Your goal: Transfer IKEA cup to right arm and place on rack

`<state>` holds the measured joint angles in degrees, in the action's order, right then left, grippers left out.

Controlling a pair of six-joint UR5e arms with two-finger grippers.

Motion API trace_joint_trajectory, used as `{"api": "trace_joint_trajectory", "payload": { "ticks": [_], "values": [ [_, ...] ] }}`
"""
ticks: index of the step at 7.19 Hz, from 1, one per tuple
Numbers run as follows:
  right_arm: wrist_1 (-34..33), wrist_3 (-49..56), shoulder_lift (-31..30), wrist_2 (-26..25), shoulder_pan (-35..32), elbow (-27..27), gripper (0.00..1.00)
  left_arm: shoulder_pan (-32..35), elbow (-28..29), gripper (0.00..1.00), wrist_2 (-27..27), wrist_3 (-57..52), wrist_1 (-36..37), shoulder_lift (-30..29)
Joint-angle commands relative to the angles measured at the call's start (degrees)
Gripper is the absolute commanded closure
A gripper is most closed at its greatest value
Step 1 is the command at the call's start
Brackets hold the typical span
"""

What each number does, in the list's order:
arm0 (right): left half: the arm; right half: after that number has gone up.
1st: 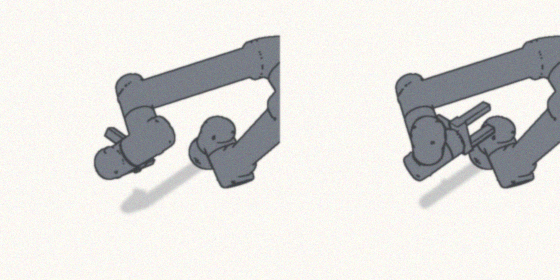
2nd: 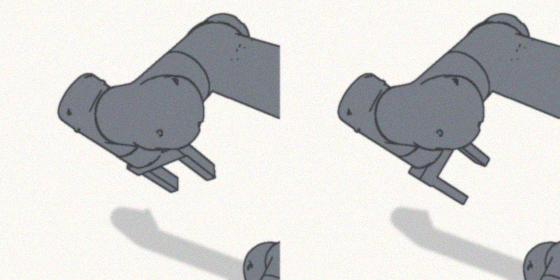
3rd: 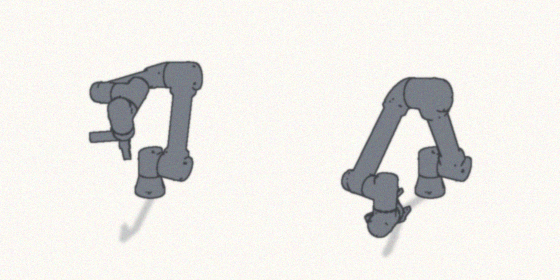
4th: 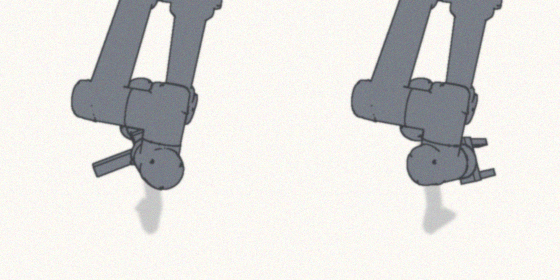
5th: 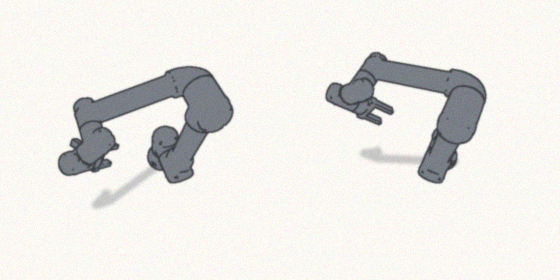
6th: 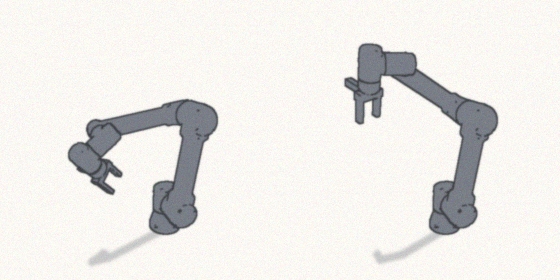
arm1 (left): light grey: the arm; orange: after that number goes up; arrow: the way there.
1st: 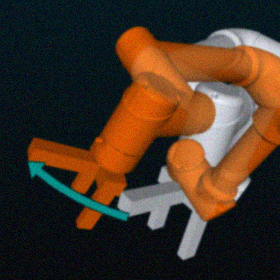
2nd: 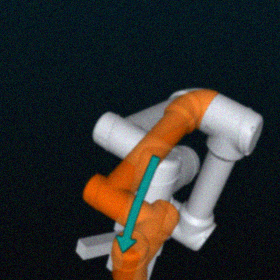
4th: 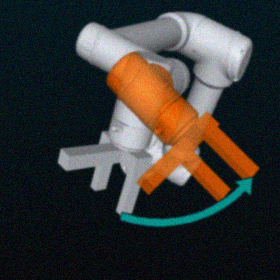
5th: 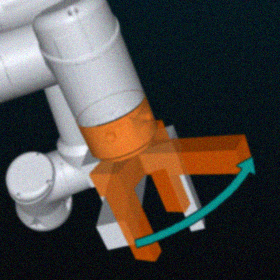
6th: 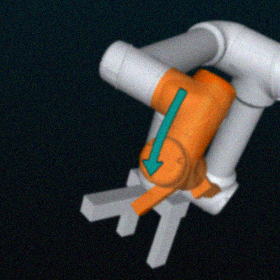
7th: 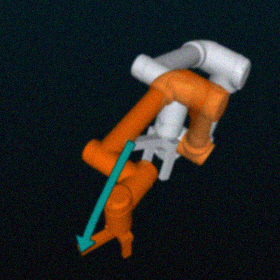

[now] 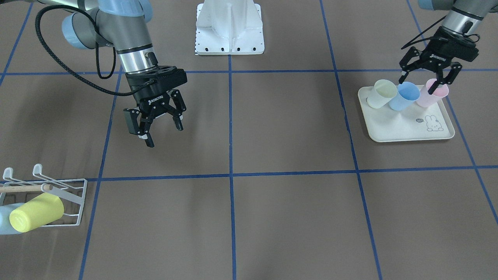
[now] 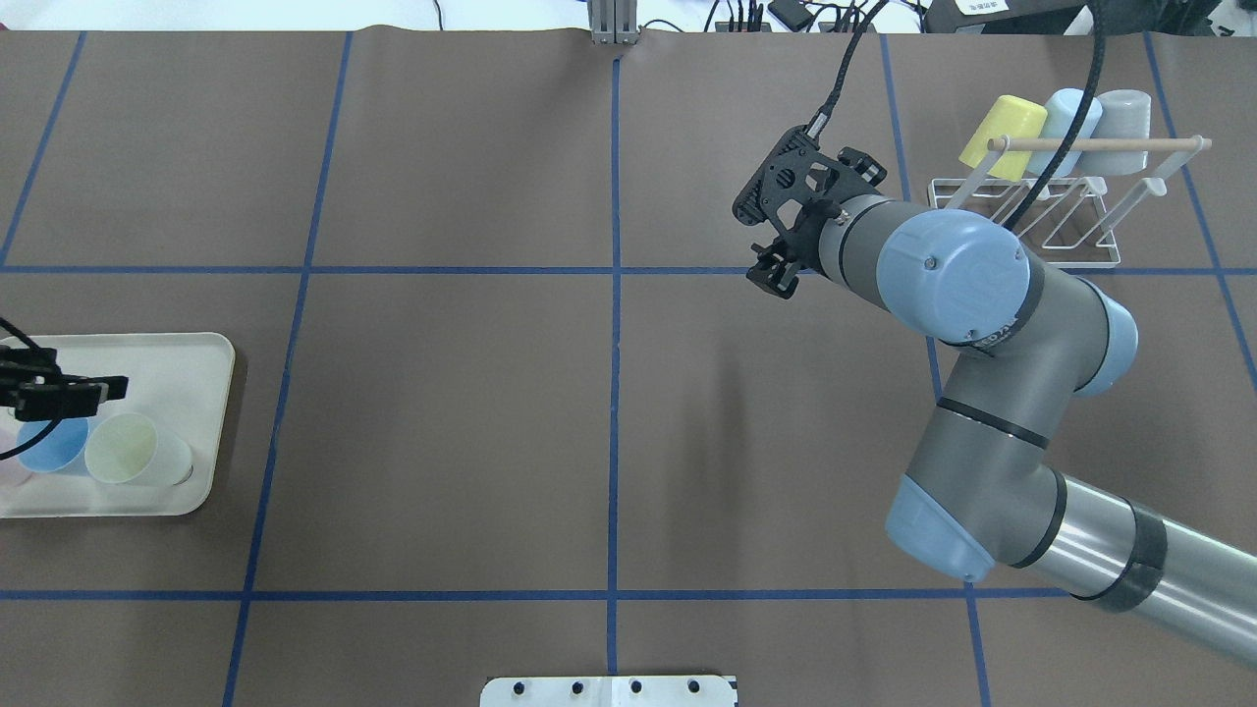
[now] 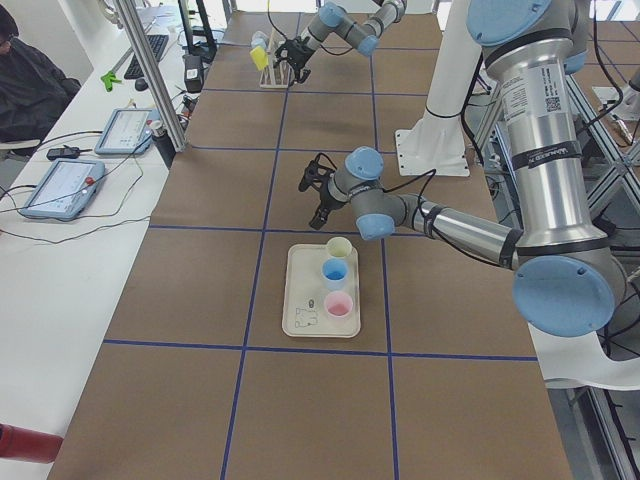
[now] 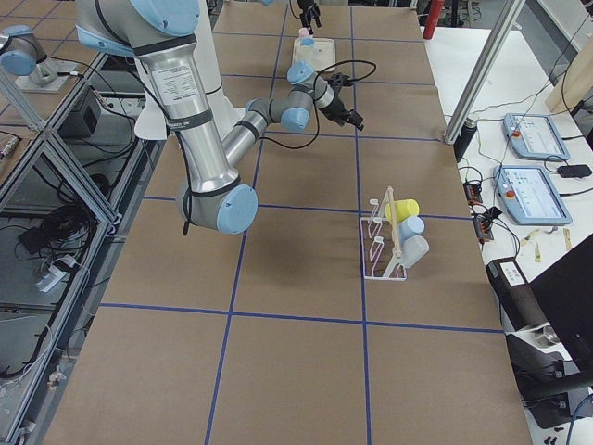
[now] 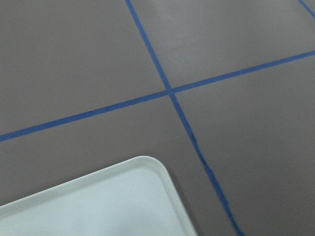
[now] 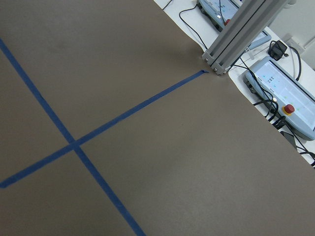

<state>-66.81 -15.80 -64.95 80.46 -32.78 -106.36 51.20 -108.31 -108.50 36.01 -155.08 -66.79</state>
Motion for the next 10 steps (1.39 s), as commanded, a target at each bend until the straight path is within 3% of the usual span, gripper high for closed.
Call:
{"api": "trace_joint_trajectory", "payload": {
  "ticks": [1,3,5,10],
  "values": [
    [0.19,-1.68,0.26,0.31,0.61,0.01,0.00,8.35,8.97,0.00,-2.57,-13.37,-6.02,0.96],
    [0.28,-2.22,0.26,0.31,1.22,0.10,0.00,12.17,14.67,0.00,-4.71,-17.29,-10.30,0.96],
    [0.63,-2.22,0.26,0.31,1.58,0.10,0.00,11.47,21.37,0.00,-4.53,-8.13,-20.31,0.52],
    [0.72,-2.13,-0.09,0.22,1.49,0.36,0.00,8.33,22.26,0.00,-8.05,-4.20,-20.97,-0.54]
  ]
}}
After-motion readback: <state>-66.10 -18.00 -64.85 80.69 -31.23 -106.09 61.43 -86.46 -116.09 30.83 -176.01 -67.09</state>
